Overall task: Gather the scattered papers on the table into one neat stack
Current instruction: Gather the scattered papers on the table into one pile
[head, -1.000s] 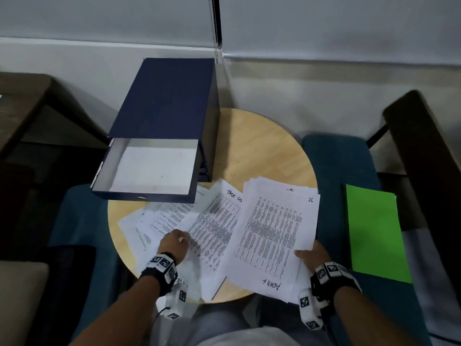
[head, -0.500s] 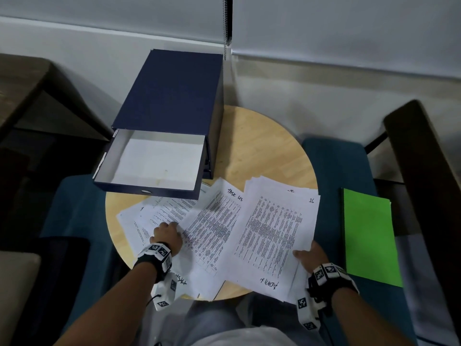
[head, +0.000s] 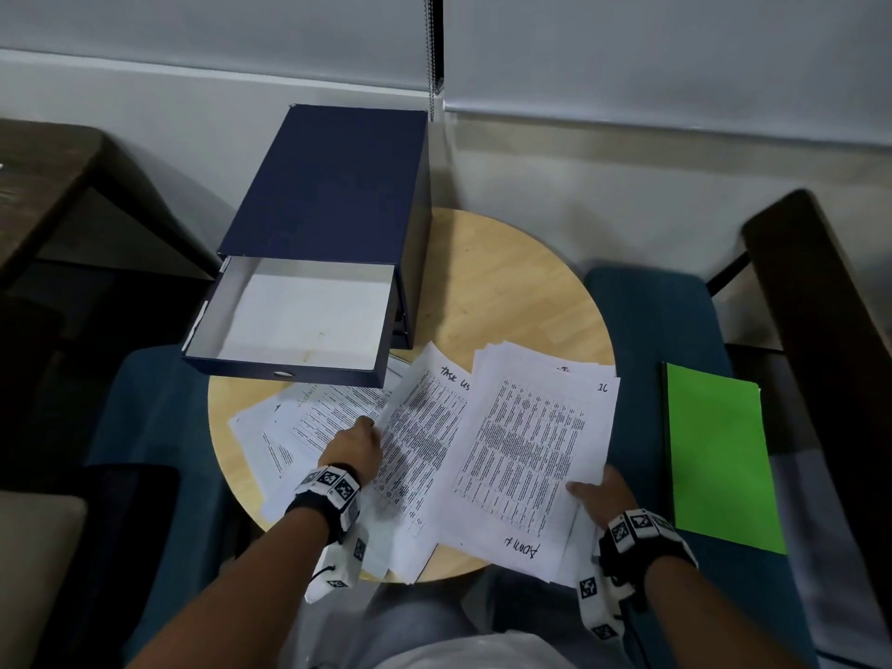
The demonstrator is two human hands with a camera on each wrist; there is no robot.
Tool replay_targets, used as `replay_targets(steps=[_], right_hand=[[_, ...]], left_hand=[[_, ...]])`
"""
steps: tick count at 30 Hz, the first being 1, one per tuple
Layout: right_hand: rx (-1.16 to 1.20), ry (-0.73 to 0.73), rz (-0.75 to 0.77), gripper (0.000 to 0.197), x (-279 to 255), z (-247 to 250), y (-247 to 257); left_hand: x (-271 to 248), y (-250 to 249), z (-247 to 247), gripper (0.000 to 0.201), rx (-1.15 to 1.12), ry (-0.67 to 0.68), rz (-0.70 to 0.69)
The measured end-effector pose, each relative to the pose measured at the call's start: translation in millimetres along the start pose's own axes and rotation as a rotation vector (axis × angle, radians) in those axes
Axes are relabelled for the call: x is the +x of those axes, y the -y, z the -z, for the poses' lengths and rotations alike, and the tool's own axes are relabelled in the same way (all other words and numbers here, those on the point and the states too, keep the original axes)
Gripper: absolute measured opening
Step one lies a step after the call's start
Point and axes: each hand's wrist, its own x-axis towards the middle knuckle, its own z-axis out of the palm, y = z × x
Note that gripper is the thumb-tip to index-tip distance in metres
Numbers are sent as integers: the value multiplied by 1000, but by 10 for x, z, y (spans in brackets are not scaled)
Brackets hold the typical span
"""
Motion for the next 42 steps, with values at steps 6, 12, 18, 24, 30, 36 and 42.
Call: replay_targets(steps=[6,12,18,24,30,36,42], right_hand=[[-36,-13,-8,53,-36,25,28],[-76,-18,-44,61,-24,62,0],[-105,33,-64,65,15,119,19],[-100,76,-36,69,78,75,0],[86,43,11,42,-71,40,205],[388,38,-129,79,-13,50,201],[539,202,-204,101,-88,124,115]], left_hand=[[-85,-210,121,27,115,-22,-70],[-430,-525,429,19,87,-151,-219],[-788,-857,854,16,52,-358,-383],[-751,-1049,1073,13,-112,-593,-623],[-750,-1187,1041,18,-445,-503,-752],[-428,-1121,552,16,-742,-273,-376],[-110,-879,-247,51,-356,183,-179]])
